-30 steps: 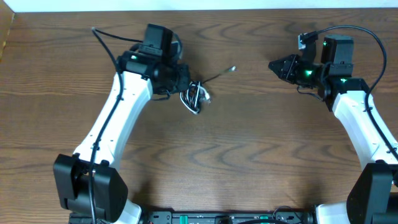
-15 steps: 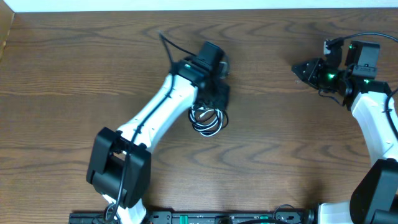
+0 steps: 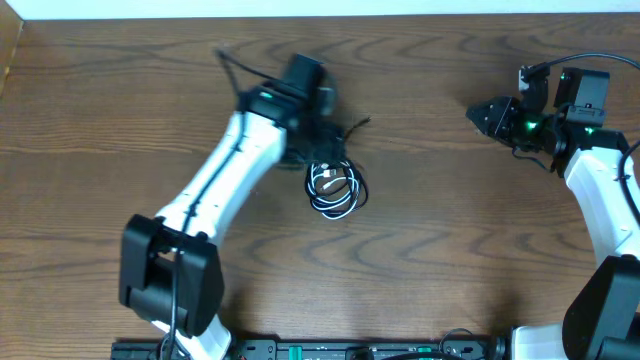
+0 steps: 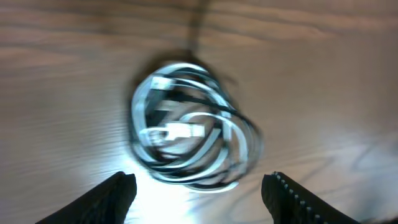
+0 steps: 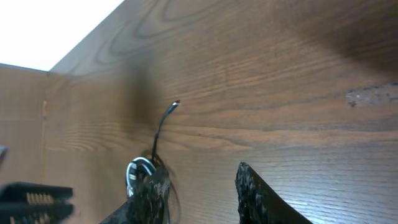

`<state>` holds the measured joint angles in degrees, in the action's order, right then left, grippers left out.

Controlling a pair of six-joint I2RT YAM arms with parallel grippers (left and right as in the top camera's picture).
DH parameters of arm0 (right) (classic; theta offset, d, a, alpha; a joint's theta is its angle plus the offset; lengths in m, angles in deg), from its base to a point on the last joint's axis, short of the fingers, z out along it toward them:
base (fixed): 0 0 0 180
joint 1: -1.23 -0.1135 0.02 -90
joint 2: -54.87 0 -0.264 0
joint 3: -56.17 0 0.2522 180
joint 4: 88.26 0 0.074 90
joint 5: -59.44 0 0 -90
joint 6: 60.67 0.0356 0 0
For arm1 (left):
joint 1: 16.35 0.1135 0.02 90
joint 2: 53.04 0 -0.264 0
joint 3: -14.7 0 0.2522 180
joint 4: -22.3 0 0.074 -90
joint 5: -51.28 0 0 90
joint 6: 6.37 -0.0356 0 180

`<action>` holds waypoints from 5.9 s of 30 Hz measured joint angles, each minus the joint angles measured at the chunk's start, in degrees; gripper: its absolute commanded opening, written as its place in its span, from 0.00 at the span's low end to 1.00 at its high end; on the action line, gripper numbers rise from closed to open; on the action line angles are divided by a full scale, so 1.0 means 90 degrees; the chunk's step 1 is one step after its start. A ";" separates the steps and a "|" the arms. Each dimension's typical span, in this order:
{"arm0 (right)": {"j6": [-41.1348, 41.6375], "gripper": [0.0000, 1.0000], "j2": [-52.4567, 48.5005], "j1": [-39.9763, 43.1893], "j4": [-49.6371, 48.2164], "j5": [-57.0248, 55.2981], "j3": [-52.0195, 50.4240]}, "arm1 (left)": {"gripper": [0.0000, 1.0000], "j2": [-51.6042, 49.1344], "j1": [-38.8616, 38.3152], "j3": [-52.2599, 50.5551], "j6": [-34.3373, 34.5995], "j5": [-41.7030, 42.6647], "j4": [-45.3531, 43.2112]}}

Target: Untangle cables

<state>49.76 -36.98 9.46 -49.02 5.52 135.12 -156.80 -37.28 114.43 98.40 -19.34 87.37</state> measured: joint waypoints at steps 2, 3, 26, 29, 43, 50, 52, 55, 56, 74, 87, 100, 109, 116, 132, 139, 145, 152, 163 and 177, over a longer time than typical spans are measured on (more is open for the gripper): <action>-0.0041 0.33 0.0000 -0.0058 0.0005 -0.0068 0.0000 | 0.70 -0.0002 0.0328 -0.0005 0.0002 0.0095 0.0051; -0.0068 0.34 0.0000 -0.0095 0.0005 -0.0114 0.0000 | 0.70 -0.0005 0.0488 -0.0019 0.0002 0.0146 0.0061; -0.0398 0.37 0.0000 -0.0318 0.0049 -0.0488 0.0000 | 0.63 -0.1736 0.0716 -0.0231 -0.0369 0.0384 -0.0338; -0.0413 0.38 0.0000 -0.0318 0.0049 -0.0500 0.0000 | 0.57 -0.1851 0.0699 -0.0231 -0.0505 0.0391 -0.0372; -0.0418 0.39 0.0000 -0.0318 0.0095 -0.0515 0.0000 | 0.08 -0.2110 0.0690 -0.0095 -0.0741 0.0619 -0.0301; -0.0420 0.40 0.0000 -0.0415 0.0095 -0.0522 0.0000 | 0.07 -0.2055 0.0685 -0.0083 -0.0746 0.0675 -0.0211; -0.0420 0.40 0.0000 -0.0510 0.0090 -0.0517 0.0000 | 0.07 -0.1953 0.0682 -0.0085 -0.0750 0.0719 -0.0289; -0.0432 0.41 0.0000 -0.0702 0.0022 -0.0515 0.0000 | 0.07 -0.1484 0.0675 -0.0100 -0.0743 0.0877 -0.0568; -0.0437 0.41 0.0000 -0.0772 -0.0007 -0.0512 0.0000 | 0.08 -0.1246 0.0670 -0.0100 -0.0731 0.0930 -0.0675; -0.0821 0.43 0.0000 -0.1812 -0.1977 0.1207 0.0002 | 0.08 0.1185 0.0634 -0.0083 0.2108 0.0704 -0.1676; -0.1965 0.43 0.0000 -0.2650 -0.1933 0.1897 0.0002 | 0.07 0.1185 0.0634 -0.0083 0.6467 -0.0007 -0.1214; -0.2715 0.46 0.0000 -0.3565 -0.1824 0.0697 0.0002 | 0.08 0.1185 0.0634 -0.0083 0.7915 0.0311 -0.1030; -0.3067 0.43 0.0000 -0.3905 -0.1440 -0.0471 0.0002 | 0.08 0.1185 0.0634 -0.0083 0.8019 0.0357 -0.0962; -0.3300 0.08 0.0000 -0.4248 -0.1440 -0.1149 0.0002 | 0.07 0.1185 0.0634 -0.0083 0.8029 0.0357 -0.0959; -0.3016 0.01 0.0840 -0.3723 -0.1112 -0.0216 0.0000 | 0.07 0.1185 0.0588 -0.0083 0.8055 -0.0340 -0.0406; -0.2565 0.01 0.0971 -0.2596 -0.0981 0.1263 0.0000 | 0.07 0.1185 0.0588 -0.0083 0.7798 -0.0571 -0.0245; -0.1989 0.01 0.0967 -0.1984 -0.0969 0.1836 0.0000 | 0.08 0.1185 0.0585 -0.0083 0.6647 -0.0576 -0.0248; -0.1783 0.01 0.0816 -0.1887 -0.0670 0.2018 0.0000 | 0.08 0.1185 0.0585 -0.0083 0.4357 -0.0644 -0.0243; -0.1819 0.01 0.0505 -0.1889 -0.0279 0.2011 0.0000 | 0.33 0.1185 0.0605 -0.0083 0.0971 -0.0508 -0.0636; -0.1865 0.01 0.0503 -0.1887 -0.0340 0.2166 0.0000 | 0.44 0.1409 0.0580 -0.0083 -0.0512 0.0719 -0.0896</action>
<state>32.97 -32.46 -7.52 -52.08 25.01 135.12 -144.13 -32.05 113.69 93.79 -12.87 79.30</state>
